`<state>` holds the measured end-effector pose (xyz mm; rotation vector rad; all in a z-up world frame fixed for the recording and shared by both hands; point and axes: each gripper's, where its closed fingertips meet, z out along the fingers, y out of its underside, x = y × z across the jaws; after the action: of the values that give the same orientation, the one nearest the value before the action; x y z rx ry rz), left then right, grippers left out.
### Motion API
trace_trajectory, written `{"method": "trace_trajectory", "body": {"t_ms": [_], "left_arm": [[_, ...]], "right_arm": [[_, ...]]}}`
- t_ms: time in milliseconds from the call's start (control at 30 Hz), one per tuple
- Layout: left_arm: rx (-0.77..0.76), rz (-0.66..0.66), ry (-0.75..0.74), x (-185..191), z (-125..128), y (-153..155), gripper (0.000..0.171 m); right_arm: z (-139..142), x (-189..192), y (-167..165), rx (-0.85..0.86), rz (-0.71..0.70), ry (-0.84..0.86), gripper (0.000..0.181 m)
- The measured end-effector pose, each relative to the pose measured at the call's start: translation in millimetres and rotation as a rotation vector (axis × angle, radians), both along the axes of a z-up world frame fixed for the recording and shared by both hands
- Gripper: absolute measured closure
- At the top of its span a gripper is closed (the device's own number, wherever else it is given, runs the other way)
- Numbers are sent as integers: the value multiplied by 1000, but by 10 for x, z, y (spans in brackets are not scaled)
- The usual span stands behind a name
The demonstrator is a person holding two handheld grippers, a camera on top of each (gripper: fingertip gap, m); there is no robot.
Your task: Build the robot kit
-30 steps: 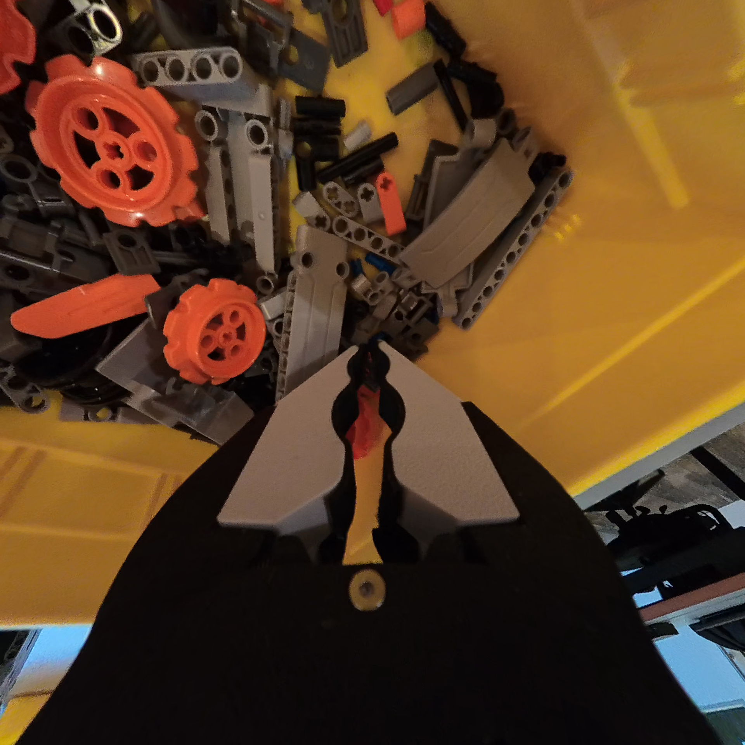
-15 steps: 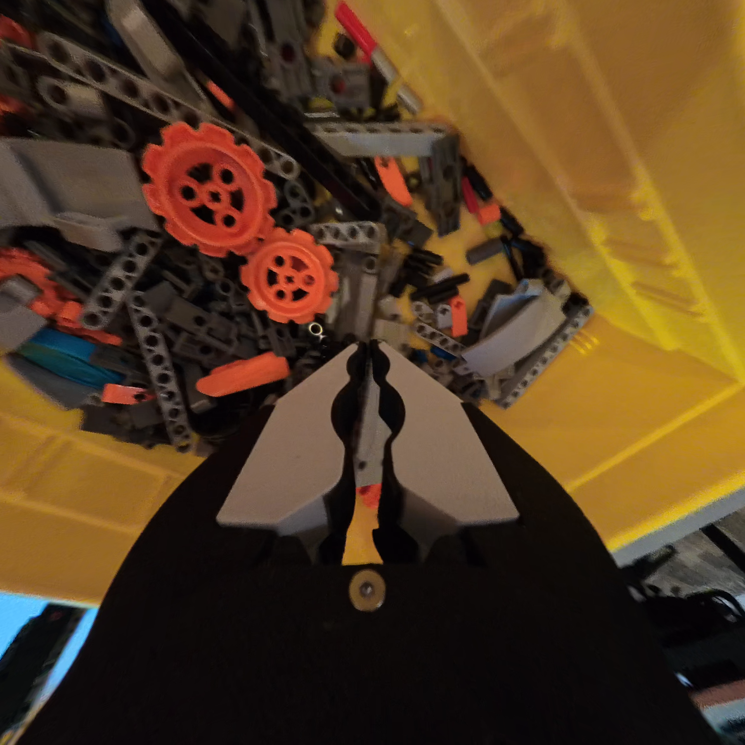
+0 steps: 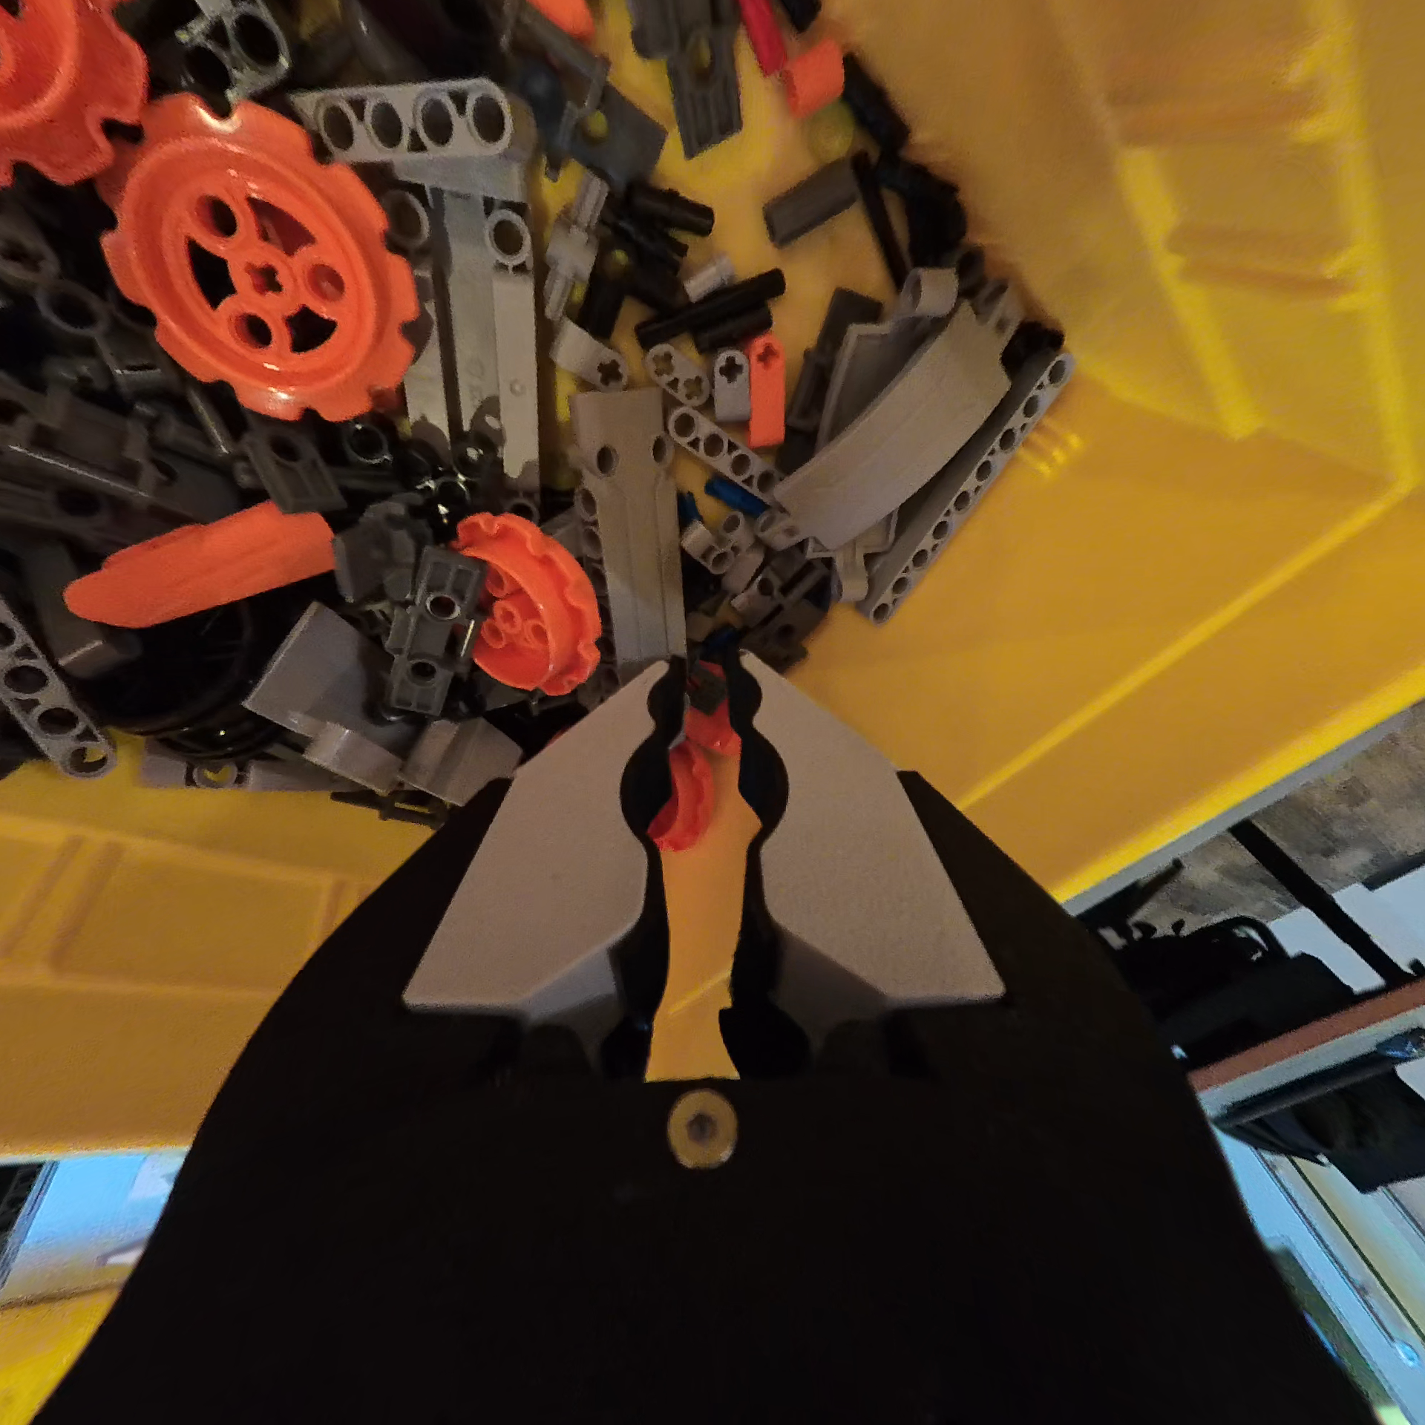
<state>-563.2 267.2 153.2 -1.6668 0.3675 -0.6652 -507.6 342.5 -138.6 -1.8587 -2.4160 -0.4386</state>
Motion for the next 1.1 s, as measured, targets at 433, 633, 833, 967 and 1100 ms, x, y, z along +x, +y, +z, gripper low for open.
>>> {"method": "trace_trajectory", "body": {"t_ms": [433, 633, 833, 967, 1100], "left_arm": [[3, 0, 10, 25, 3, -7, 128], [2, -3, 15, 35, -1, -13, 128], [3, -5, 15, 42, 3, -22, 128], [3, -8, 17, 50, 1, -24, 128], [0, -10, 20, 59, -6, -24, 128]], "right_arm": [[-165, -192, -224, -194, -55, 84, 181], [-21, -411, -428, -273, -57, 190, 181], [7, -506, -521, -256, -3, 212, 181], [15, -576, -721, -352, -40, 237, 172], [33, -613, -783, -340, 9, 248, 166]]}}
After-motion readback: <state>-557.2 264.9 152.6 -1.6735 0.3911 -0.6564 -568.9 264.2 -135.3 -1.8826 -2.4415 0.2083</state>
